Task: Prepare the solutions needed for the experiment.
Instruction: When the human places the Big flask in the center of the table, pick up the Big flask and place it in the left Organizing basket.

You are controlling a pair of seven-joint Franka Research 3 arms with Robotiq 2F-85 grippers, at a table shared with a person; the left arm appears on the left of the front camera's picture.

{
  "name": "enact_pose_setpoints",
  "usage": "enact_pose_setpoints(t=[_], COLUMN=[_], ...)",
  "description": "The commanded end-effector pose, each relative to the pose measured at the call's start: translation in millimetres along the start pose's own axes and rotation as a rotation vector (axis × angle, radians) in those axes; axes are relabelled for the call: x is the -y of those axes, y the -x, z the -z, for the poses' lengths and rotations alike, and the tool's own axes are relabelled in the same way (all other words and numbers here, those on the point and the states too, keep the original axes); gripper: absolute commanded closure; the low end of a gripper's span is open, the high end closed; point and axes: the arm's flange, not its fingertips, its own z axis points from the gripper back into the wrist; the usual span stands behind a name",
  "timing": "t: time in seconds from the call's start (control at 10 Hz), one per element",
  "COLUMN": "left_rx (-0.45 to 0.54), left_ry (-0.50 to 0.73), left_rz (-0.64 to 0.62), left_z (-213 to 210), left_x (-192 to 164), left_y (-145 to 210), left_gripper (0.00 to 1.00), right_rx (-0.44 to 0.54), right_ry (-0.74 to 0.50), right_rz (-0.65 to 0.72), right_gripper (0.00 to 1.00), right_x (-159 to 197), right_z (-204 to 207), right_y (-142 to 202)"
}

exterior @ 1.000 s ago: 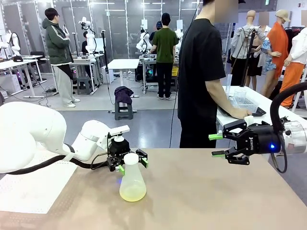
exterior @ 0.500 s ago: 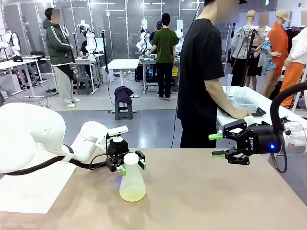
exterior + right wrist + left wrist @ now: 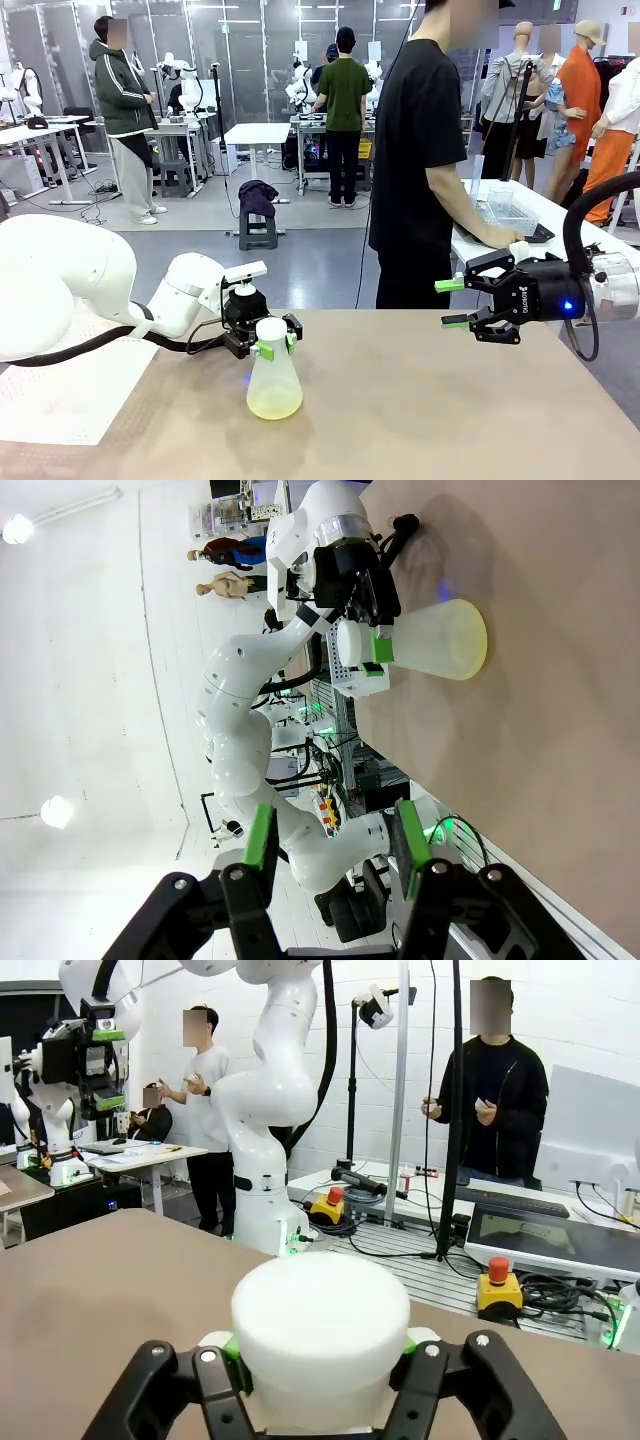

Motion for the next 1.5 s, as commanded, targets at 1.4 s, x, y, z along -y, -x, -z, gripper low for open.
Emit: enact_pose_setpoints(t=[1.4], left_rx=[-0.164], left_ry=[-0.167], left_rz=[0.189], left_z=[-53], left_x=[72], left_y=[-190], left_gripper=[1.00], right_rx=[0.000], right_ry=[-0.007], right_rz=[-0.001], right_gripper=[0.41], right_x=[-1], right_z=[0], right_y=[0])
